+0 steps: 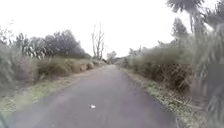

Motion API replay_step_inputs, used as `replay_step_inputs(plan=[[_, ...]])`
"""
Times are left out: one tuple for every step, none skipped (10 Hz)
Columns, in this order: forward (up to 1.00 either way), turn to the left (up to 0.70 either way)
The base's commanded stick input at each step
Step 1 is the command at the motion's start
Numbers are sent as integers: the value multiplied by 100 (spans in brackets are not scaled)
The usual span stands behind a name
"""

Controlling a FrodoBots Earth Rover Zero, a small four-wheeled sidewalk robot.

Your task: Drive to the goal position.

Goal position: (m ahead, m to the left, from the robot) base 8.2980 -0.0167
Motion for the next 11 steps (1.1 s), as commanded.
replay_step_inputs(plan=[[70, 0], [70, 0], [70, 0], [70, -8], [70, -20], [70, -32], [70, 0], [70, 0], [70, 0], [75, 0], [80, 0]])
